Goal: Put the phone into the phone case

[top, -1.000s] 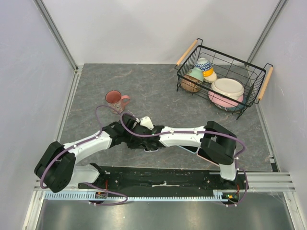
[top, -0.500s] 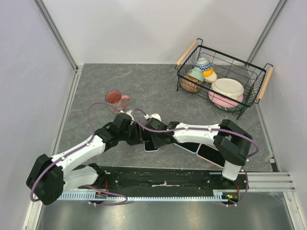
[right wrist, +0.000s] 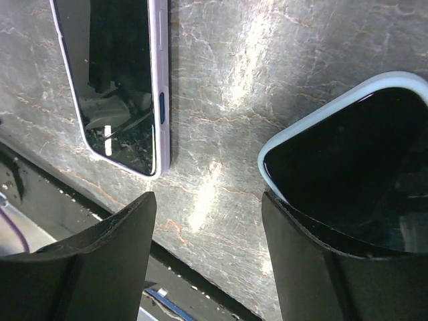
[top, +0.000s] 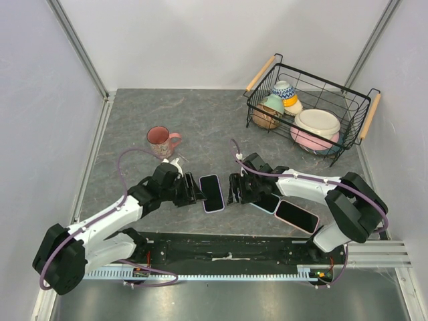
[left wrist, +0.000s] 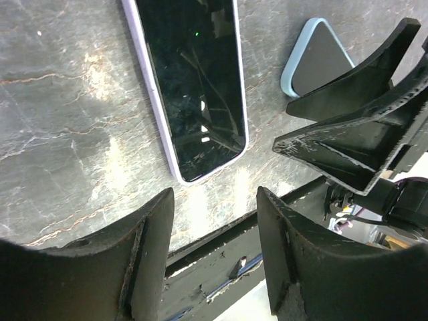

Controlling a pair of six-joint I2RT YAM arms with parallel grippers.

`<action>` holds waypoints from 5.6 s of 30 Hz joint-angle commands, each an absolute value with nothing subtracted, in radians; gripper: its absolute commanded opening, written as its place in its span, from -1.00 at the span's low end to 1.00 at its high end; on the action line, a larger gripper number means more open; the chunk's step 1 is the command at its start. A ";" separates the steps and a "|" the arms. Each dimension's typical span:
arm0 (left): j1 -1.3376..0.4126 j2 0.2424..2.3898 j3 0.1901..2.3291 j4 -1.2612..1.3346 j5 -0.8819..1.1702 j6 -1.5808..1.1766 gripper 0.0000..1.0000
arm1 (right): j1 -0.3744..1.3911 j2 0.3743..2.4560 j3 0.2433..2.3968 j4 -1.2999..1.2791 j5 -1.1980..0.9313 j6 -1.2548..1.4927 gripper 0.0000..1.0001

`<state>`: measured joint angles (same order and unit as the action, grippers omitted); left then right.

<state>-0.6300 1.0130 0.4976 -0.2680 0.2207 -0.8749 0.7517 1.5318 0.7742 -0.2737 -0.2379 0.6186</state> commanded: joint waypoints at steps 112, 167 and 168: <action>-0.460 0.414 0.512 -0.420 0.160 -0.609 0.84 | 0.588 0.963 0.848 -0.610 -0.020 0.459 0.96; -0.460 0.873 0.627 -0.416 -0.650 -0.741 0.82 | 0.491 1.298 0.858 -0.666 0.637 0.649 0.96; -0.460 0.880 0.630 -0.414 -0.652 -0.736 0.83 | 0.486 1.305 0.856 -0.651 0.627 0.644 0.96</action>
<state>-0.4603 0.8505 0.6281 -0.4484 -0.5625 -0.6872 0.5068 1.2888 0.8570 -0.6952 0.6262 0.6258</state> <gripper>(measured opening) 0.913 0.982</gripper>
